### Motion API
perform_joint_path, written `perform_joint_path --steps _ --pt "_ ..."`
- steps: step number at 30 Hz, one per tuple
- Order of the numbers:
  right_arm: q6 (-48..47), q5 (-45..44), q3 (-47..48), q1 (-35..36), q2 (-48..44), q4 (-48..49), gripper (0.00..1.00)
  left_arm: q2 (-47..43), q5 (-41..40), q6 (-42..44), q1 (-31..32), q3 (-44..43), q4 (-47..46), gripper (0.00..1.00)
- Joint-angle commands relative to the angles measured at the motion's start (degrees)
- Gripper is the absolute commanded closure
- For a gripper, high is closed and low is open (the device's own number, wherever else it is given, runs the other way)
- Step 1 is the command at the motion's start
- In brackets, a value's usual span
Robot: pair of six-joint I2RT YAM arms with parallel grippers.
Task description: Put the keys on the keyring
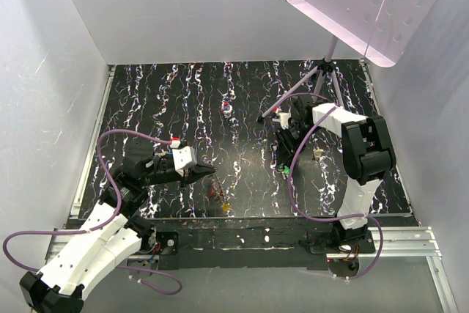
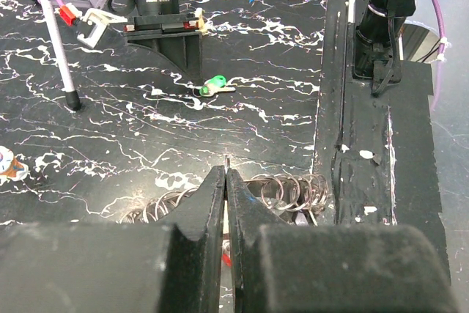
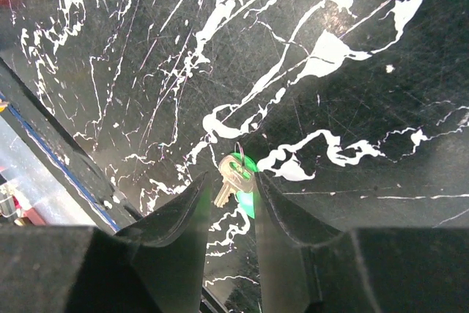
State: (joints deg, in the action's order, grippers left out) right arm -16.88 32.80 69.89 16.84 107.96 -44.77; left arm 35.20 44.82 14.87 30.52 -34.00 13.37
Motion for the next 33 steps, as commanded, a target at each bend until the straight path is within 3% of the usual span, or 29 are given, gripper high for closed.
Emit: perform_joint_path --steps 1,33 --pt "0.54 1.13 2.27 -0.23 1.11 -1.02 0.64 -0.13 0.71 0.59 -0.38 -0.54 -1.50 1.00" --pt "0.36 2.27 3.41 0.91 3.31 -1.98 0.70 0.66 1.85 0.33 -0.73 -0.63 -1.50 1.00"
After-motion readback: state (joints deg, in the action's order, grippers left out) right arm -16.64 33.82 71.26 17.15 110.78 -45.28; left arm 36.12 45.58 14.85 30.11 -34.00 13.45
